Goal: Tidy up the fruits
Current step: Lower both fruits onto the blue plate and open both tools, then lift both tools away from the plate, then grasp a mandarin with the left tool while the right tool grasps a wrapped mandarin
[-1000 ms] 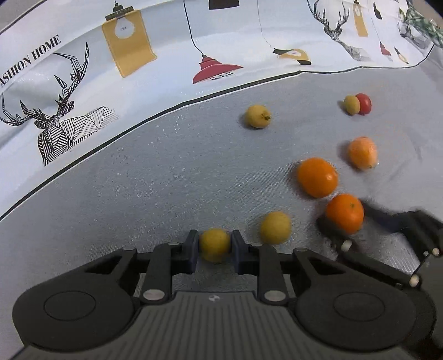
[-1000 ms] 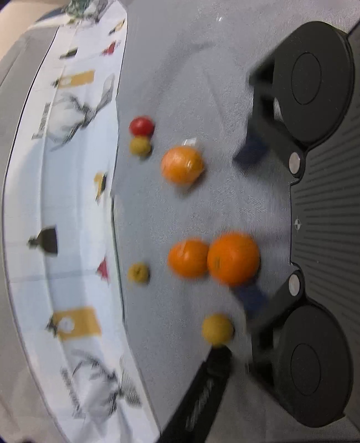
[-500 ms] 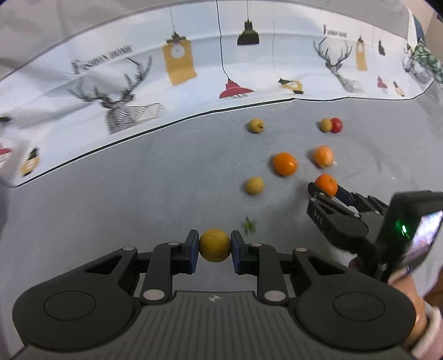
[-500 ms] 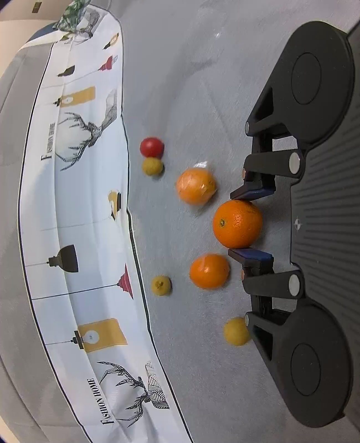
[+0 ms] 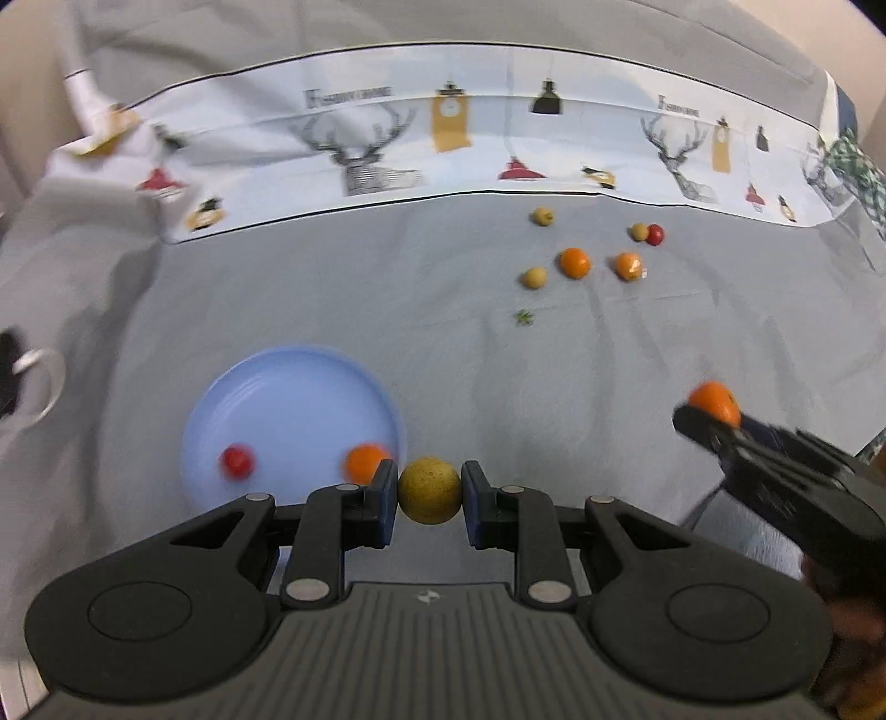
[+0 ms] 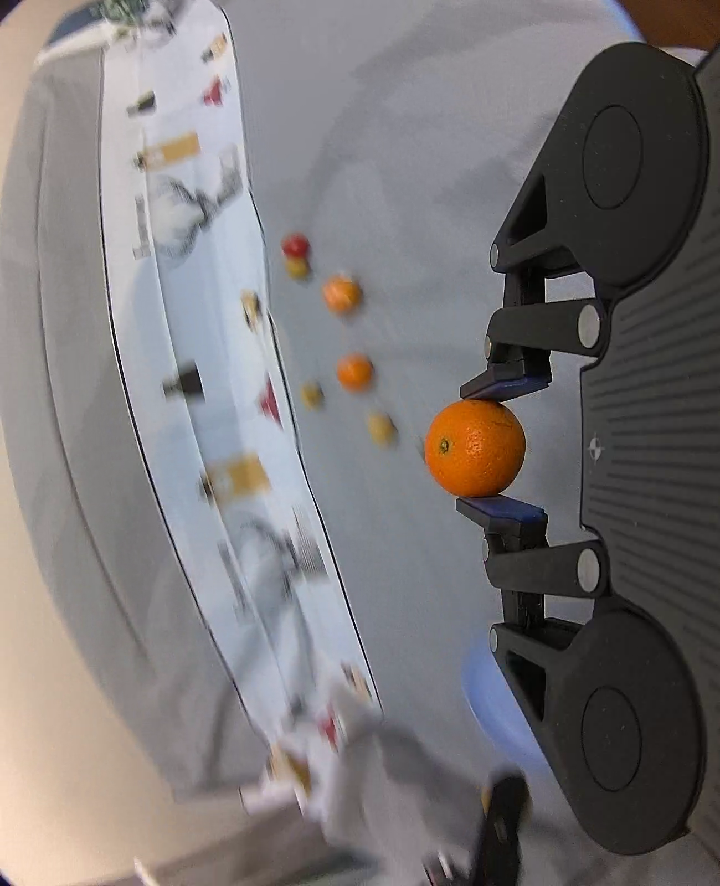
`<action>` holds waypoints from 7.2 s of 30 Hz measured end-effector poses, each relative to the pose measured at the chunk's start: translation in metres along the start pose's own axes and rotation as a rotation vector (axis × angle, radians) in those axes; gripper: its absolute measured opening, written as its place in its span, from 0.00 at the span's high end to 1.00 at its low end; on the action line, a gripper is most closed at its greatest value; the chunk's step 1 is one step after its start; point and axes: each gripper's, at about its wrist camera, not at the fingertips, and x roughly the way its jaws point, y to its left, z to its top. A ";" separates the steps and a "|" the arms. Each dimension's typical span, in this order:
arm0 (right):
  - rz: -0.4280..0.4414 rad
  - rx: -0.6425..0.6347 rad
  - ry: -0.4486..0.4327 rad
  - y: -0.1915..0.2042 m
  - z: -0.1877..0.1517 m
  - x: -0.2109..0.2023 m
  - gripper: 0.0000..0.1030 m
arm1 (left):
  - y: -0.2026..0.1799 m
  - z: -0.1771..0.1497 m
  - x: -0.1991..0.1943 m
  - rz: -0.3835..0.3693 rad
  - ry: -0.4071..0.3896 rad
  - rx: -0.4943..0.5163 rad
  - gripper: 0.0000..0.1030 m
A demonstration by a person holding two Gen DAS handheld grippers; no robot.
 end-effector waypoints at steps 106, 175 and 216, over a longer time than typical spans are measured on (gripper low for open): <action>0.038 -0.534 0.364 0.193 -0.019 0.177 0.63 | 0.164 0.016 0.149 0.192 0.104 -0.246 0.74; 0.120 -0.455 -0.039 0.187 -0.041 -0.143 0.01 | 0.089 -0.119 -0.156 0.222 -0.292 -0.215 0.00; -0.465 0.089 -0.118 -0.114 0.058 0.125 0.01 | -0.106 0.159 0.160 0.023 -0.060 0.171 0.00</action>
